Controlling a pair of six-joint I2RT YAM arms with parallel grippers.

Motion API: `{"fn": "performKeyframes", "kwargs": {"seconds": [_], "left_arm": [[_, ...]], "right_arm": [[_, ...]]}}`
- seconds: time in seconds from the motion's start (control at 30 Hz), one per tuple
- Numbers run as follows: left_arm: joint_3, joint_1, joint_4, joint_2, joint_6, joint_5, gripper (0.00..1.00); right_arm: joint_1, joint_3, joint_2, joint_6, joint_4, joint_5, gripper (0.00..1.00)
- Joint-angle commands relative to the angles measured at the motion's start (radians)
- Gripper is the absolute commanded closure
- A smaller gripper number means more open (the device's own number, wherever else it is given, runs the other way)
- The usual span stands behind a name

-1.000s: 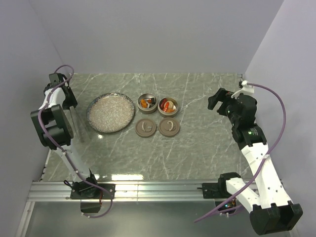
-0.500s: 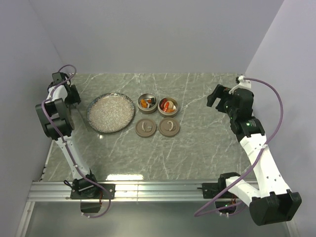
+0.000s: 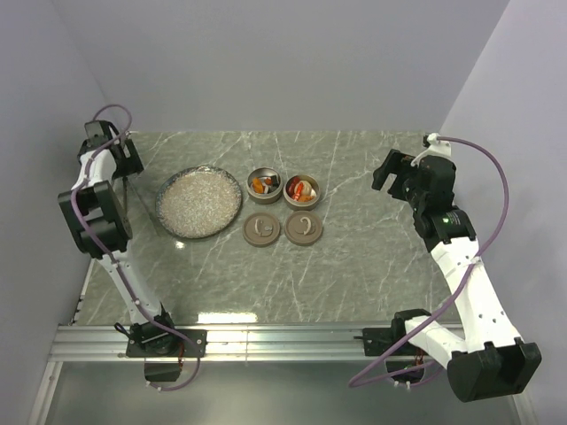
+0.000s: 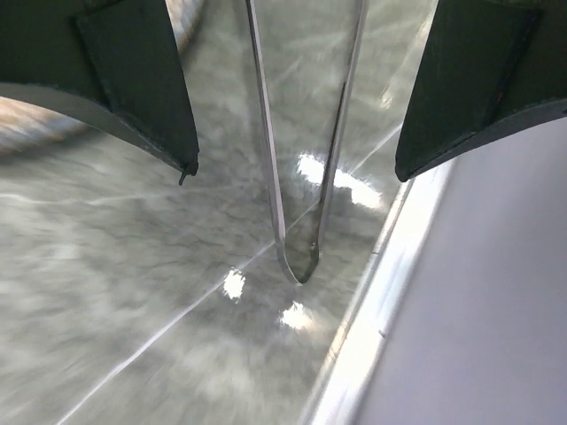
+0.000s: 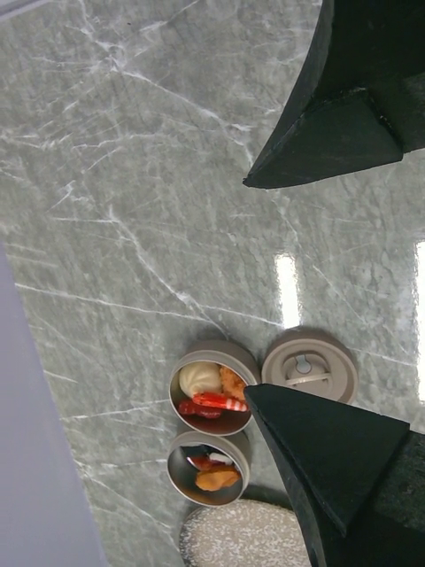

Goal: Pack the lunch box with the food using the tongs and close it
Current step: Put down the clamp, then pick up the lid of the lunch box with the right arm

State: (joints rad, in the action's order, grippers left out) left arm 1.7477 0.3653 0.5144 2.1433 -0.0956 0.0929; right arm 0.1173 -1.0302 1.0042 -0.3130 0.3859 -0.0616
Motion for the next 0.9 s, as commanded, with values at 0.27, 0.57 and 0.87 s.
{"fn": "performKeyframes", "kwargs": {"seconds": [0.27,0.57,0.87], "left_arm": [[-0.140,-0.118,-0.120,-0.419,-0.099,-0.156,0.00],[-0.358,-0.285,-0.191,-0.700,-0.251,-0.398,0.01],[-0.490,-0.324,-0.171,-0.902,-0.273,-0.257,0.01]], "right_arm": [[0.119,-0.010,0.126,0.009,-0.010,0.187,0.05],[0.298,-0.056,0.418,0.003,-0.005,0.264,0.09],[0.366,-0.085,0.554,0.008,-0.030,0.276,0.15]]}}
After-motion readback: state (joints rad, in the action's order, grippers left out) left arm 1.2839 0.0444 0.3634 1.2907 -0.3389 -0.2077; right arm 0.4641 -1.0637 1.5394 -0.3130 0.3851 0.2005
